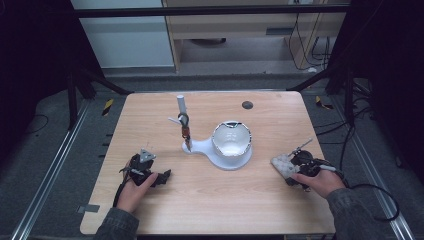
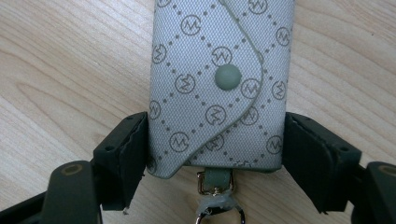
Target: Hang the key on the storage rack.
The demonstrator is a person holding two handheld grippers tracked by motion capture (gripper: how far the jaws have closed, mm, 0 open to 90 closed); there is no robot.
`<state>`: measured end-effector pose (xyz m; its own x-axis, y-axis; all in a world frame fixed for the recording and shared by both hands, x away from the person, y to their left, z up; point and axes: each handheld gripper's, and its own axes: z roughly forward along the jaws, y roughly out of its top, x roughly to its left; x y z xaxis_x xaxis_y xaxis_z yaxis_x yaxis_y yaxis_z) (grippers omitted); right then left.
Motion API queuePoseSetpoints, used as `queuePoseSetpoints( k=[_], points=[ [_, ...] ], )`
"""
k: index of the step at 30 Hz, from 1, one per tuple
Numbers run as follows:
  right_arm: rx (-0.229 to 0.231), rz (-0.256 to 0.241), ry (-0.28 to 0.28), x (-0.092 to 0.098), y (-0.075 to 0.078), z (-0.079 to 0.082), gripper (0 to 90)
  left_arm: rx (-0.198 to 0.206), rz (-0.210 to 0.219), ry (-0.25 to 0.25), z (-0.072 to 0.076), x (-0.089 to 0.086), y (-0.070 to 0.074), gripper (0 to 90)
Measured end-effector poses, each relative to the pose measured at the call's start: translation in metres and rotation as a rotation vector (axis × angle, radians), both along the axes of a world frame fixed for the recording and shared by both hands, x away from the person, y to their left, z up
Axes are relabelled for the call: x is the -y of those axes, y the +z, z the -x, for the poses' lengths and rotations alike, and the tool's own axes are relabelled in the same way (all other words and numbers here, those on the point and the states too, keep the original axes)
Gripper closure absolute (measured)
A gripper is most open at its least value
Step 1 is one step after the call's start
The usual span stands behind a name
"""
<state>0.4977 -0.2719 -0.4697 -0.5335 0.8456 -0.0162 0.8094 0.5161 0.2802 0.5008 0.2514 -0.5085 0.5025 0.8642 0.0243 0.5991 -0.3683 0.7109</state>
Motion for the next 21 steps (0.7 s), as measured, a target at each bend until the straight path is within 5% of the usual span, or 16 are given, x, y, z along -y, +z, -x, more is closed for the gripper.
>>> queuePoseSetpoints(
  k=[21],
  points=[
    [-0.013, 0.015, 0.010, -0.0011, 0.0002, -0.0024, 29.1, -0.002, 0.003, 0.000, -0.0002, 0.0003, -0.0001, 0.0]
  ],
)
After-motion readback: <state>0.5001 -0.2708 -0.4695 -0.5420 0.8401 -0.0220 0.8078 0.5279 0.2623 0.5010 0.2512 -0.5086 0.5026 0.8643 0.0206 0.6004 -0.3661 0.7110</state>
